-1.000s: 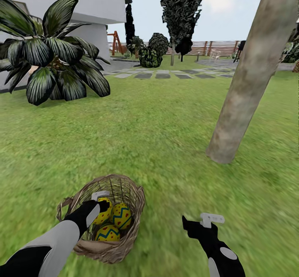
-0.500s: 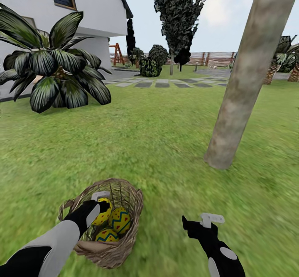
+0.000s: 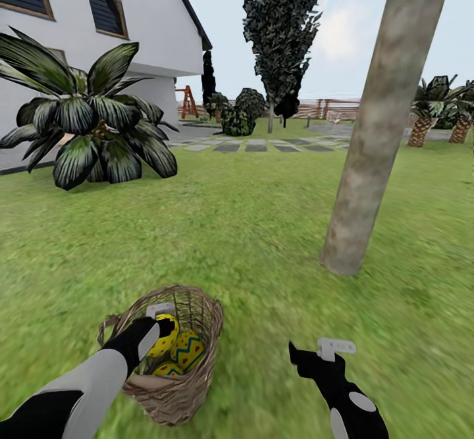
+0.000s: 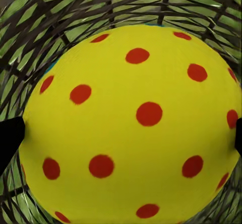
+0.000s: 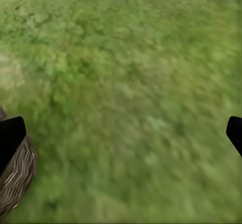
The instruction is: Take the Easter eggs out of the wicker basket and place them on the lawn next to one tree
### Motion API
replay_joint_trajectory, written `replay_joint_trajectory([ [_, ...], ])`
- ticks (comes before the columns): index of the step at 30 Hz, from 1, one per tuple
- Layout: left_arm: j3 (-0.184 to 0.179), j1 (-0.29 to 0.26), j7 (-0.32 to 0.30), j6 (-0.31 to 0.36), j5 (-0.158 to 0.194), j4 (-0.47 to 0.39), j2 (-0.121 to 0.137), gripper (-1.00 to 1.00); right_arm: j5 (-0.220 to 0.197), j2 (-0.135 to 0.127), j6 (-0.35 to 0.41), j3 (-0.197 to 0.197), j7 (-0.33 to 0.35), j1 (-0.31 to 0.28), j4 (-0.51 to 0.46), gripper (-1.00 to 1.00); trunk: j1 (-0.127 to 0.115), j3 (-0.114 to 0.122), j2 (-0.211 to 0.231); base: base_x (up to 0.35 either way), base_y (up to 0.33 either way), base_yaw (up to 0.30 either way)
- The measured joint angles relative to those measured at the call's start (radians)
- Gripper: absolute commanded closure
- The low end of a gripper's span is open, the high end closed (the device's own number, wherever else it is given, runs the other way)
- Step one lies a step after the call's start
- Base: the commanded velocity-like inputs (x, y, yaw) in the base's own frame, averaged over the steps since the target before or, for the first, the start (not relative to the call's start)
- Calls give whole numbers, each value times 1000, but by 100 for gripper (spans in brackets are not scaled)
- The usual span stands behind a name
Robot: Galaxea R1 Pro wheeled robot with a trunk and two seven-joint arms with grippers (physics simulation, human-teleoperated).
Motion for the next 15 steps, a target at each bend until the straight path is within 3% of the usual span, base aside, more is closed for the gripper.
replay_joint_trajectory([
  [9, 1, 0, 0, 1, -1, -4, -3, 100, 0, 0, 0, -2, 0, 0, 0, -100, -4, 35, 2, -1, 0, 0],
  [15, 3, 0, 0, 40, -1, -5, -2, 100, 0, 0, -2, 1, -1, 0, 0, -100, -27, 54, 44, 0, 0, 0],
])
